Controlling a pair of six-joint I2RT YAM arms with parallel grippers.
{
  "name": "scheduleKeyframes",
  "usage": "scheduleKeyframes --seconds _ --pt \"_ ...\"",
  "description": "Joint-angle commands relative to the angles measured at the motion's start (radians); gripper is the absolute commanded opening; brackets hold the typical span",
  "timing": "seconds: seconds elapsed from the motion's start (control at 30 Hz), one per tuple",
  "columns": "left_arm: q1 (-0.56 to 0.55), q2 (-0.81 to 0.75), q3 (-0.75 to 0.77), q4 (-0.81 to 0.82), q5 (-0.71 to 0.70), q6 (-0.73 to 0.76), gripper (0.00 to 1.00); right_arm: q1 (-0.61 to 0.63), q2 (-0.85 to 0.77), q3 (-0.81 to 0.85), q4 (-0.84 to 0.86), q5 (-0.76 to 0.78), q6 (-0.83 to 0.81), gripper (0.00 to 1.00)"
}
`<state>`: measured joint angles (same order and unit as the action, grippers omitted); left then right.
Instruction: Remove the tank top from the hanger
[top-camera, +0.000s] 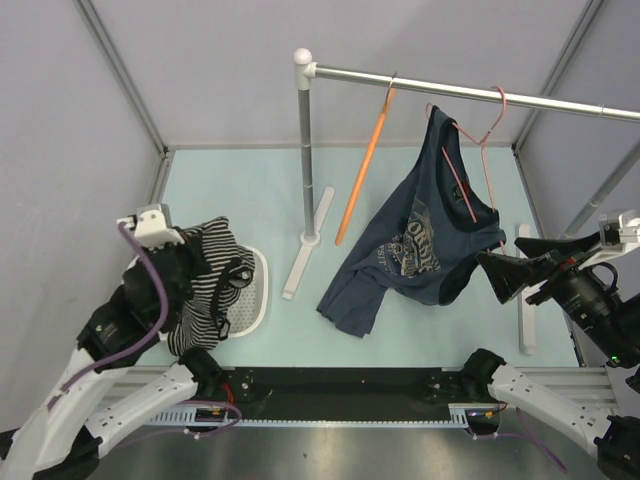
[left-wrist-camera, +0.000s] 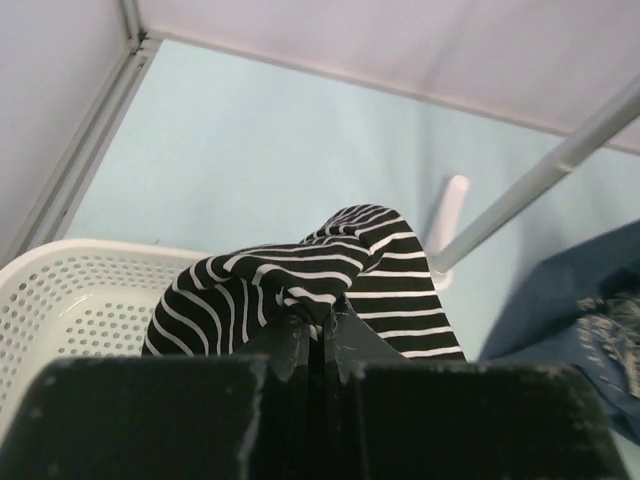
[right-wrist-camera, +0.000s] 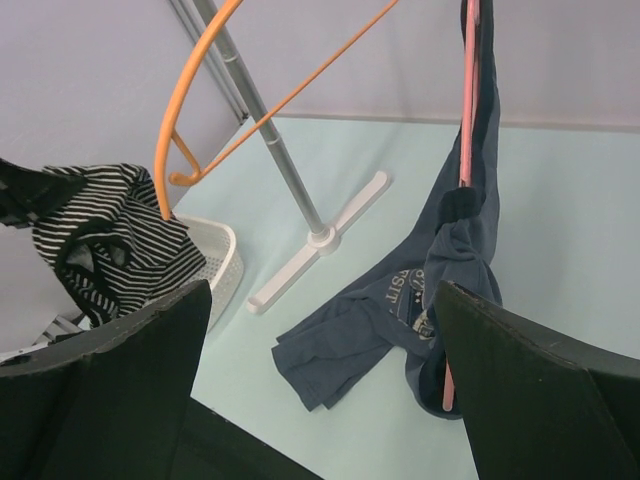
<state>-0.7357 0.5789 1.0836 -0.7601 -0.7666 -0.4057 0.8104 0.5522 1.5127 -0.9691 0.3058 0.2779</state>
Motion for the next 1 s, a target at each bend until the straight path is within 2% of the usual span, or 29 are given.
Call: scheduleKeyframes --seconds 0.0,0.03,0.1,0.13,0.2,0.23,0.27,0.33,0.4,0.5,0.57,0.6,0.63,0.67,0.7,0.73,0.9,0.97 --pt "0.068 0.008 -0.106 0.149 -0.076 -0.054 0.00 0.006 0.000 0.004 0.007 -0.010 0.014 1.00" --pt "0.149 0.018 -0.120 0.162 -0.045 -0.054 0.00 0.006 -0.001 0.004 0.007 -0.010 0.020 1.00" --pt "0.263 0.051 -0.154 0.180 0.132 -0.064 0.00 0.006 0.002 0.001 0.000 -0.011 0.026 1.00" --pt "0.388 0.064 -0.166 0.182 0.267 -0.070 0.00 0.006 0.006 0.004 -0.008 -0.011 0.030 1.00" --pt "0.516 0.081 -0.215 0.192 0.392 -0.087 0.00 0.006 0.015 0.010 -0.020 -0.001 0.037 1.00" --pt "0.627 0.094 -0.232 0.193 0.439 -0.091 0.00 0.006 0.029 0.014 -0.039 0.009 0.050 0.99" --pt "0.677 0.096 -0.261 0.183 0.507 -0.105 0.00 0.006 0.037 0.023 -0.048 0.021 0.055 1.00" --pt "0.802 0.088 -0.286 0.170 0.549 -0.123 0.00 0.006 0.066 0.033 -0.086 0.056 0.061 1.00" --pt "0.879 0.072 -0.324 0.170 0.592 -0.139 0.04 0.006 0.086 0.044 -0.114 0.108 0.072 1.00" --pt "0.941 0.052 -0.363 0.185 0.612 -0.163 0.11 0.006 0.113 0.050 -0.154 0.183 0.084 1.00" --pt "0.946 0.074 -0.363 0.154 0.592 -0.214 0.25 0.006 0.147 0.066 -0.183 0.254 0.108 1.00" --pt "0.947 0.087 -0.357 0.137 0.567 -0.223 0.36 0.006 0.159 0.089 -0.215 0.278 0.113 1.00" --pt "0.946 0.091 -0.353 0.130 0.560 -0.237 0.68 0.006 0.176 0.101 -0.229 0.300 0.119 1.00" --pt "0.947 0.085 -0.343 0.117 0.549 -0.239 0.84 0.006 0.201 0.113 -0.246 0.332 0.122 1.00" --pt "0.946 0.073 -0.338 0.120 0.546 -0.237 0.95 0.006 0.213 0.128 -0.269 0.343 0.121 1.00" --pt "0.946 0.056 -0.335 0.130 0.547 -0.223 0.99 0.006 0.224 0.151 -0.272 0.348 0.116 1.00" --pt "0.946 -0.062 -0.275 0.154 0.541 -0.196 0.99 0.006 0.256 0.201 -0.260 0.360 0.077 1.00" --pt "0.944 -0.062 -0.243 0.151 0.596 -0.182 0.99 0.006 0.273 0.227 -0.260 0.372 0.069 1.00"
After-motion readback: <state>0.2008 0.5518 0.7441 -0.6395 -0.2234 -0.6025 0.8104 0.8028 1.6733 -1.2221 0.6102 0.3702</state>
